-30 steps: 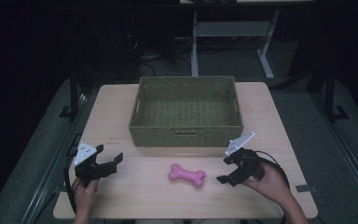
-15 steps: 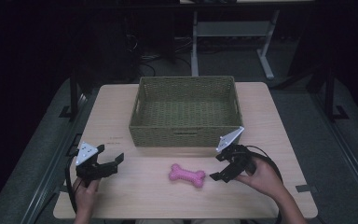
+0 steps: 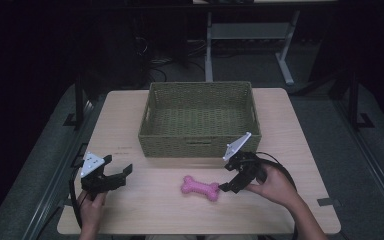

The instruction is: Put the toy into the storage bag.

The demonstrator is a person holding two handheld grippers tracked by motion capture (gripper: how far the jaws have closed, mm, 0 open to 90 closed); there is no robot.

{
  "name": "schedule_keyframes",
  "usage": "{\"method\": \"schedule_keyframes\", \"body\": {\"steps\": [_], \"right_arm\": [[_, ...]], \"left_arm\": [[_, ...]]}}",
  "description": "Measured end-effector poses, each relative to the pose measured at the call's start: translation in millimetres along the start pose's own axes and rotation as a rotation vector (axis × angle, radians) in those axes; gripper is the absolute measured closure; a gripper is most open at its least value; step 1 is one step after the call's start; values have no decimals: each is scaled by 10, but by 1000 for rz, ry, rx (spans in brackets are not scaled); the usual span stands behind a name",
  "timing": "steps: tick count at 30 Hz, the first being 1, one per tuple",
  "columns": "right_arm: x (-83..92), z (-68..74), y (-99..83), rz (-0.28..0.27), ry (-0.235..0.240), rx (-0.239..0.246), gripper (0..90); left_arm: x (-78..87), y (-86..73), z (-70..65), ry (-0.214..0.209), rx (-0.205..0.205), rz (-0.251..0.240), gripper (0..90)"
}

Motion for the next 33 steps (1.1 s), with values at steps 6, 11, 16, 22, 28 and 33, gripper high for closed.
{"method": "schedule_keyframes", "body": {"steps": [6, 11, 16, 22, 28, 33], "right_arm": [[-29, 18, 97, 0, 7, 23, 226], [-108, 48, 143, 28, 12, 43, 228], [-170, 80, 240, 48, 12, 64, 231], [-209, 111, 312, 55, 14, 84, 238], [-299, 123, 331, 80, 17, 89, 268], [-350, 141, 356, 90, 27, 97, 271]], "left_arm": [[4, 2, -1, 0, -1, 0, 138], [2, 1, 4, 0, -2, 1, 138], [11, 0, 12, 0, 2, -1, 139], [15, -1, 18, 0, 5, -2, 139], [14, -1, 19, 1, 6, -1, 138], [14, 0, 16, 0, 5, -1, 138]]}}
Point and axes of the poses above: each handheld gripper's, and its own axes: x roughly backward along the jaws, y roughly out of its top, z roughly to its left, the point moved 4 cm from there along -x, roughly forward along the jaws, and after that the axes turned 9 degrees about -y, right-handed, at the moved point
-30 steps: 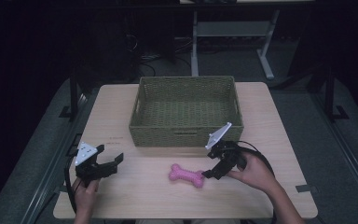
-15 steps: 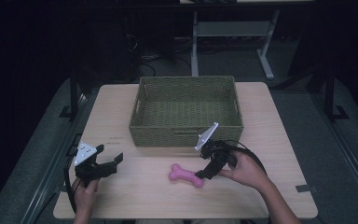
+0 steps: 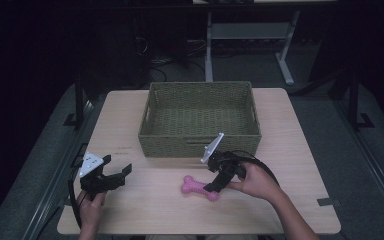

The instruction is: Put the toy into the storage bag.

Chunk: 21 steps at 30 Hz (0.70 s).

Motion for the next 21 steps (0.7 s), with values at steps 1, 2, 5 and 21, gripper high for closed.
{"method": "schedule_keyframes", "body": {"steps": [1, 2, 5, 21], "right_arm": [[-14, 3, 7, 2, 1, 2, 274], [-45, 12, 22, 8, 3, 8, 281], [-83, 23, 41, 15, 3, 18, 287], [-321, 146, 150, 78, 4, 85, 378]], "left_arm": [[0, 0, 1, 0, 1, 0, 139], [-1, 0, 2, 0, 2, -1, 139], [-1, -1, 4, 0, 2, 0, 139], [3, 0, 6, 1, 4, -3, 139]]}}
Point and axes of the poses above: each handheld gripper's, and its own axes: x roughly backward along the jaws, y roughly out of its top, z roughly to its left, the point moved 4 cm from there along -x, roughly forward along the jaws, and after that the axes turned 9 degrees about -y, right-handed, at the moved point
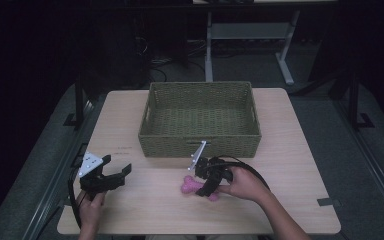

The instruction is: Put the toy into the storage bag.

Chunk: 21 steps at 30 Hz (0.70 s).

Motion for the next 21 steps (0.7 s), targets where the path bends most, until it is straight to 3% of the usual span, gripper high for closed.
{"method": "schedule_keyframes", "body": {"steps": [21], "right_arm": [[-128, 14, 10, 29, 2, 18, 541]], "left_arm": [[14, -2, 21, 3, 7, -6, 139]]}}
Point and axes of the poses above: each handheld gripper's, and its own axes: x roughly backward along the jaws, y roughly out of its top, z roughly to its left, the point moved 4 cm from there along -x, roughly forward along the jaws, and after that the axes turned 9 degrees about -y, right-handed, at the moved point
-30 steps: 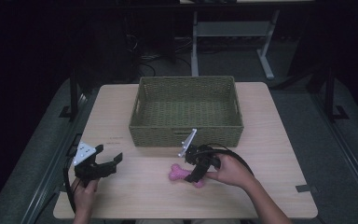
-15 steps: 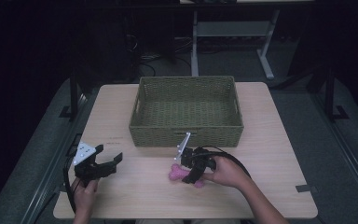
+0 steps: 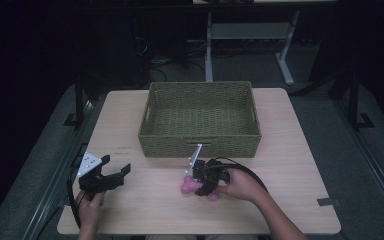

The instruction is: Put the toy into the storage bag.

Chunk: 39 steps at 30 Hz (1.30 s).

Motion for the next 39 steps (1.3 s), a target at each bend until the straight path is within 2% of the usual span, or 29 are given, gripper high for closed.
{"method": "schedule_keyframes", "body": {"steps": [5, 10, 23, 26, 32, 39], "right_arm": [[13, -6, -10, 0, 20, 3, 575], [48, -14, -17, 0, 19, 13, 577], [298, -142, -89, -41, 58, 8, 579], [364, -178, -109, -65, 74, -3, 578], [513, -249, -131, -77, 64, -5, 579], [609, -303, -116, -85, 65, -3, 579]], "left_arm": [[1, 0, 0, 0, -1, 1, 138], [2, 1, 6, 1, 0, -1, 139], [4, 0, 5, 2, -1, 0, 139], [2, -1, 1, 2, 0, 0, 139], [-6, -1, -6, 0, -2, 1, 139], [-3, -1, 0, 3, 0, 0, 138]]}}
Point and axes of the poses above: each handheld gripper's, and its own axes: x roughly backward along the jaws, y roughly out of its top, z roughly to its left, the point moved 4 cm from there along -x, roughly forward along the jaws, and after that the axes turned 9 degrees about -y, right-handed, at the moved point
